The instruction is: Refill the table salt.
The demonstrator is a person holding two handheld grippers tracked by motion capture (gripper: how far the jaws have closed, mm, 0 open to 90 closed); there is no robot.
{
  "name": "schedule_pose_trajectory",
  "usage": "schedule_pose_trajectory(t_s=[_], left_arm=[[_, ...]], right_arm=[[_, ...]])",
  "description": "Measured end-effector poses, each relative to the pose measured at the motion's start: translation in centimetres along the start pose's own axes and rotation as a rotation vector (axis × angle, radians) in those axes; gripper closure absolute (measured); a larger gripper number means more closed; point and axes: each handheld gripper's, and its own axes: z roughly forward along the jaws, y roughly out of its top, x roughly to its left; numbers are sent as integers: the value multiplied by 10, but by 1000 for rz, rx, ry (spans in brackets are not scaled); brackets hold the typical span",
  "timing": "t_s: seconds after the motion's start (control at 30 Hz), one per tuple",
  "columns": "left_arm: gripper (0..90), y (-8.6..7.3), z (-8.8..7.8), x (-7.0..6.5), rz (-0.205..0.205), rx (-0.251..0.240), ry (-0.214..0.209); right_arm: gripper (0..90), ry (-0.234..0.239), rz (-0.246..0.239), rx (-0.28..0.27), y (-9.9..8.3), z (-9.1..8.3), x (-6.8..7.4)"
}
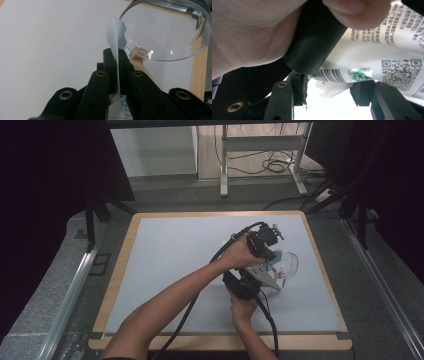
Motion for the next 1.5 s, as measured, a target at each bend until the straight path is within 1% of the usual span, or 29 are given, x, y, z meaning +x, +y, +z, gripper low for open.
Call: schedule_pose_trajectory(t_s=[0.3,0.43,0.63,1.5], left_arm=[[898,1,0,0,-1,-1,-1],[898,2,0,0,0,-1,-2],[898,4,-1,0,3,2,2],[898,4,1,0,5,5,-1]], right_arm=[[546,-2,-1,-3,0,0,0],[546,-14,-25,-8,1,-1,1],[546,-17,-36,-12,2,-1,2],[550,-22,-38,-12,4,-1,1]])
